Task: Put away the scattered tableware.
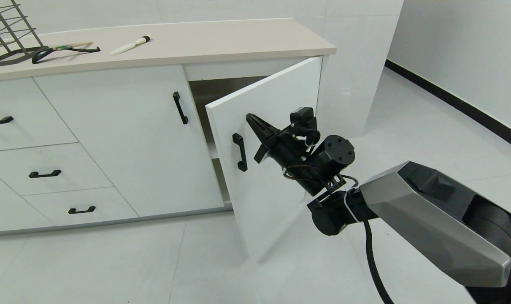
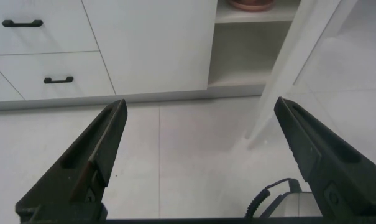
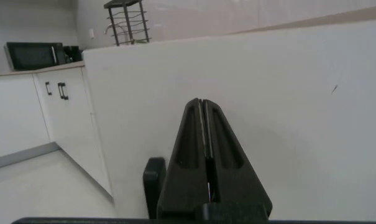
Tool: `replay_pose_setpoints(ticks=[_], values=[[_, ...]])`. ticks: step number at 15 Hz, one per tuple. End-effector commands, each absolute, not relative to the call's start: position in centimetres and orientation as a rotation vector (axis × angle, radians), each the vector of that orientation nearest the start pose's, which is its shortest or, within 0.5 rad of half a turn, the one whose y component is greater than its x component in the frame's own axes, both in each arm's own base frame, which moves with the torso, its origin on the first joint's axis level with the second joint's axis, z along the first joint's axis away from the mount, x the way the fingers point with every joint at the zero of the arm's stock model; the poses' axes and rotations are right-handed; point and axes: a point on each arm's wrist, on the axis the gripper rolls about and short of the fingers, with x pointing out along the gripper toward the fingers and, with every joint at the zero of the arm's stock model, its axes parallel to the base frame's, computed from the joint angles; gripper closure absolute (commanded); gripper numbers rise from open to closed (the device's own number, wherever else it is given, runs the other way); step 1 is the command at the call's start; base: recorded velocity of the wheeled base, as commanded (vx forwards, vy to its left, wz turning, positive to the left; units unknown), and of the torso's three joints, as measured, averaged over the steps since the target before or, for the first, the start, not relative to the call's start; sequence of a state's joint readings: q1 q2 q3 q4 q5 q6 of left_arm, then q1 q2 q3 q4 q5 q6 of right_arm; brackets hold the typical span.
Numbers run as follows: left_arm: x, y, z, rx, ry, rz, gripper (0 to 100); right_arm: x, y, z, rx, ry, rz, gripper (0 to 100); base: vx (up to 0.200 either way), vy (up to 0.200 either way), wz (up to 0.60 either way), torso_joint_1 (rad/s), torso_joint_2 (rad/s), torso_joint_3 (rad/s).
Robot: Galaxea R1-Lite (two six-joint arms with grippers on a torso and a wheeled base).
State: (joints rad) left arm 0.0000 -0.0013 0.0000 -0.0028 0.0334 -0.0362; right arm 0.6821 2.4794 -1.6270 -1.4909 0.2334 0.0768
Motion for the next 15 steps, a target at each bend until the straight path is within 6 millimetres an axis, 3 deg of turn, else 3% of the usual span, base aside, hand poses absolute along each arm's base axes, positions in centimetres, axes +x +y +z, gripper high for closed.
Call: replay_pose_setpoints(ticks=[1, 5, 7, 13, 15], values=[[-2.3, 0.1, 7.6, -0.037, -0.004, 0.034, 0, 37.8, 31.5, 16.1, 0.225, -0.613, 0.912, 100, 0.000, 0.000, 0.00, 0.000, 0.00, 0.000], [-2.3, 0.1, 7.6, -0.040, -0.004, 0.035, 0, 36.4, 30.3, 19.7, 0.246, -0.682, 0.907, 100, 0.000, 0.000, 0.00, 0.000, 0.00, 0.000], [-2.3, 0.1, 7.6, -0.040, -0.004, 0.035, 0, 35.5, 29.6, 20.6, 0.245, -0.677, 0.909, 100, 0.000, 0.000, 0.00, 0.000, 0.00, 0.000], [-2.3, 0.1, 7.6, -0.041, -0.004, 0.035, 0, 32.3, 26.9, 22.1, 0.241, -0.643, 0.910, 100, 0.000, 0.000, 0.00, 0.000, 0.00, 0.000], [-2.3, 0.1, 7.6, -0.041, -0.004, 0.035, 0, 30.2, 25.2, 21.6, 0.230, -0.557, 0.919, 100, 0.000, 0.000, 0.00, 0.000, 0.00, 0.000]])
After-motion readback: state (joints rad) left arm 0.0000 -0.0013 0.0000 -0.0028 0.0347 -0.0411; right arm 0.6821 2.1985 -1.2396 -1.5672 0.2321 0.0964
